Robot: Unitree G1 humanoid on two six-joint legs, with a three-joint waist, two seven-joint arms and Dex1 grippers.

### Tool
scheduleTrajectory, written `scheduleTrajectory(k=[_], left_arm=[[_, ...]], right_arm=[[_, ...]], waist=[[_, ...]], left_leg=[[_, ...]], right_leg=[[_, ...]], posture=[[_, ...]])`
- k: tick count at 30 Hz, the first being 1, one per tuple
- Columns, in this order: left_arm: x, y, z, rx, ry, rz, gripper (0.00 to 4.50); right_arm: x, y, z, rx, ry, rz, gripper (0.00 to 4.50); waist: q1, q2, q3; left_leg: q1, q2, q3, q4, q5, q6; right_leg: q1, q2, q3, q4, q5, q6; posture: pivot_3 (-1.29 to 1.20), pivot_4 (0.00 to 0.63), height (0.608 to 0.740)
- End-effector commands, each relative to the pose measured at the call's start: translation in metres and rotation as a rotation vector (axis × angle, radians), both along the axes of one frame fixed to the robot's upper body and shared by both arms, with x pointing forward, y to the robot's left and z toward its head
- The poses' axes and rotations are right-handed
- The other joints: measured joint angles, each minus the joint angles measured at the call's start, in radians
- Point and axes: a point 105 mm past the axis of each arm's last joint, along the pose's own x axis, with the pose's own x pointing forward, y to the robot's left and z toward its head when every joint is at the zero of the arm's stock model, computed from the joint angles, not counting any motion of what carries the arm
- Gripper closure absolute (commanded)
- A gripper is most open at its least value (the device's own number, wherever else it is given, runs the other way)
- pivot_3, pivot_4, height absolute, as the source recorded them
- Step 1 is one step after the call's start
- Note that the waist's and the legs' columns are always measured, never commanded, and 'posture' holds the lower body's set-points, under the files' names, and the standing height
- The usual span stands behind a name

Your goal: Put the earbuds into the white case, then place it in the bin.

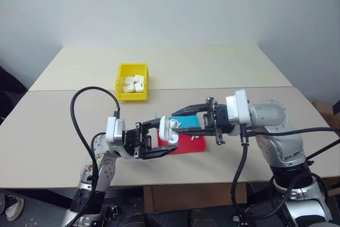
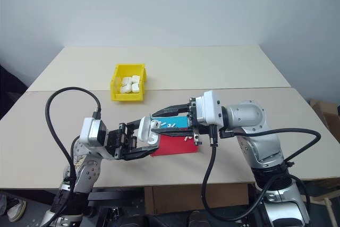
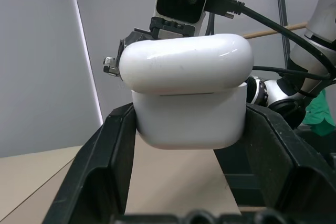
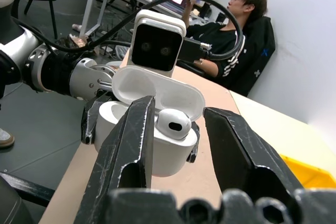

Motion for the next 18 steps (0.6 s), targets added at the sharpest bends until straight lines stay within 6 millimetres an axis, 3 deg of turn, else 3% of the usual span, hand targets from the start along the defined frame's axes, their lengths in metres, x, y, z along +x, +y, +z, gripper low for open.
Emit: scheduleTrajectory(k=[1,5,8,12,18], left_arm=[[-0.001,0.027,-0.010,0.079,-0.037,0.078,1.73],[-0.011,0.053,-0.025,0.165,-0.014,0.139,1.73],[-0.024,0.073,-0.039,0.236,0.003,0.165,1.73],[-0.032,0.082,-0.046,0.253,0.014,0.221,1.73],[-0.035,0.077,-0.050,0.224,0.008,0.277,1.73]], right_arm=[[0.014,-0.019,0.025,-0.061,0.025,-0.109,2.53],[0.051,-0.023,0.029,-0.292,0.107,-0.302,2.53],[0.084,-0.014,0.033,-0.422,0.119,-0.432,2.53],[0.116,0.006,0.012,-0.659,0.063,-0.468,2.53],[0.138,0.032,-0.018,-0.873,-0.042,-0.425,2.53]], waist=[[-0.007,0.000,0.000],[-0.013,0.001,0.000],[-0.025,0.001,0.000],[-0.024,0.001,0.000],[-0.013,0.001,0.001]], left_leg=[[0.000,0.000,0.000,0.000,0.000,0.000],[0.002,0.001,0.001,-0.001,0.000,0.000],[0.003,0.001,0.003,-0.002,0.000,0.000],[0.002,0.001,0.003,-0.003,0.000,0.000],[-0.003,0.001,0.003,-0.003,0.000,0.000]], right_leg=[[0.000,0.000,0.000,0.000,0.000,0.000],[-0.001,0.000,0.001,0.001,0.000,-0.001],[-0.002,0.000,0.002,0.001,-0.001,-0.002],[-0.003,-0.001,0.001,0.001,-0.002,-0.004],[-0.006,-0.001,0.000,0.001,-0.001,-0.003]], posture=[[0.00,0.150,0.740],[0.00,0.150,0.740],[0.00,0.150,0.740],[0.00,0.150,0.740],[0.00,0.150,0.740]])
